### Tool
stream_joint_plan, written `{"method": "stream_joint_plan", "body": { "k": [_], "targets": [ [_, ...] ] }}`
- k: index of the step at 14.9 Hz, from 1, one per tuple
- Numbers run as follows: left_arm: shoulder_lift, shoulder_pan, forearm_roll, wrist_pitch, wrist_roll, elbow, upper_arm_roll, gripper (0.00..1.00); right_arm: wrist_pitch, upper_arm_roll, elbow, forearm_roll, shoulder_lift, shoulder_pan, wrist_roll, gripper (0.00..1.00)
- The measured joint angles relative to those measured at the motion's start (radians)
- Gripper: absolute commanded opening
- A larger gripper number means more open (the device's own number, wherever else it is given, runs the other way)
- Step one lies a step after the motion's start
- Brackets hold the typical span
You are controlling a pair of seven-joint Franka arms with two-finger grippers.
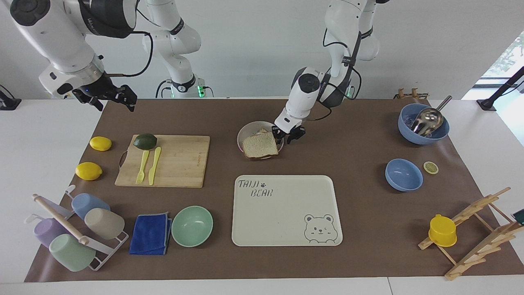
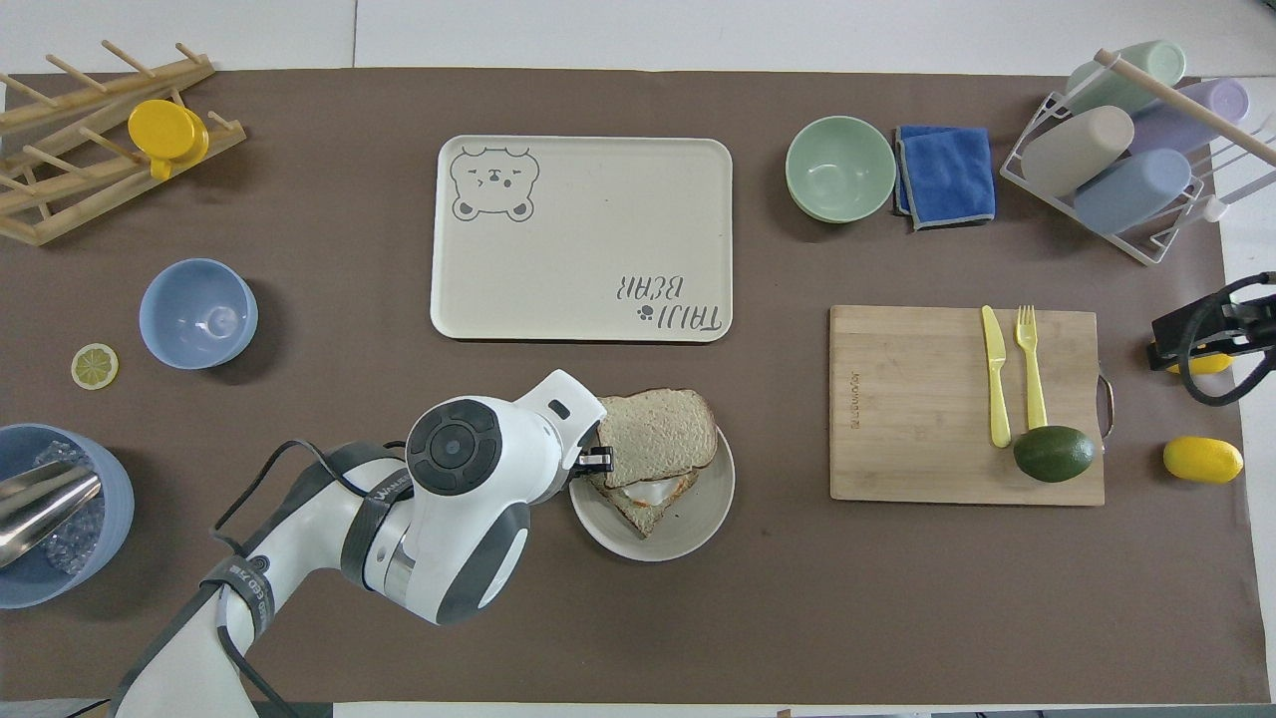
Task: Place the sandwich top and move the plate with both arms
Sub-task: 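Grasp the plate rim with the left gripper and lift it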
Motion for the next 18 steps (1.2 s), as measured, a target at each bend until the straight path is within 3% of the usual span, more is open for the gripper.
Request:
{"method": "stream_joint_plan", "body": {
  "k": [3, 5, 9, 13, 18],
  "targets": [
    [0.011, -0.005, 0.000, 0.010, 0.000, 0.000, 0.000, 0.17, 0.000, 0.034, 0.000, 0.000, 0.000, -0.040, 0.000, 1.00],
    [0.015, -0.008, 0.000, 0.018, 0.003, 0.000, 0.000, 0.00, 0.000, 0.079, 0.000, 0.000, 0.000, -0.089, 0.000, 1.00],
    [0.012, -0.009, -0.013, 0.020, 0.038, 0.003, 0.000, 0.00, 0.000, 0.124, 0.000, 0.000, -0.001, -0.119, 0.000, 1.00],
    [0.016, 0.017, -0.118, 0.014, 0.190, 0.003, 0.012, 0.00, 0.000, 0.119, 0.002, 0.000, -0.003, -0.111, 0.000, 1.00],
    [0.004, 0.077, -0.126, -0.073, 0.247, 0.055, 0.016, 0.00, 0.004, 0.106, 0.005, 0.001, -0.003, -0.102, 0.000, 1.00]
  ]
}}
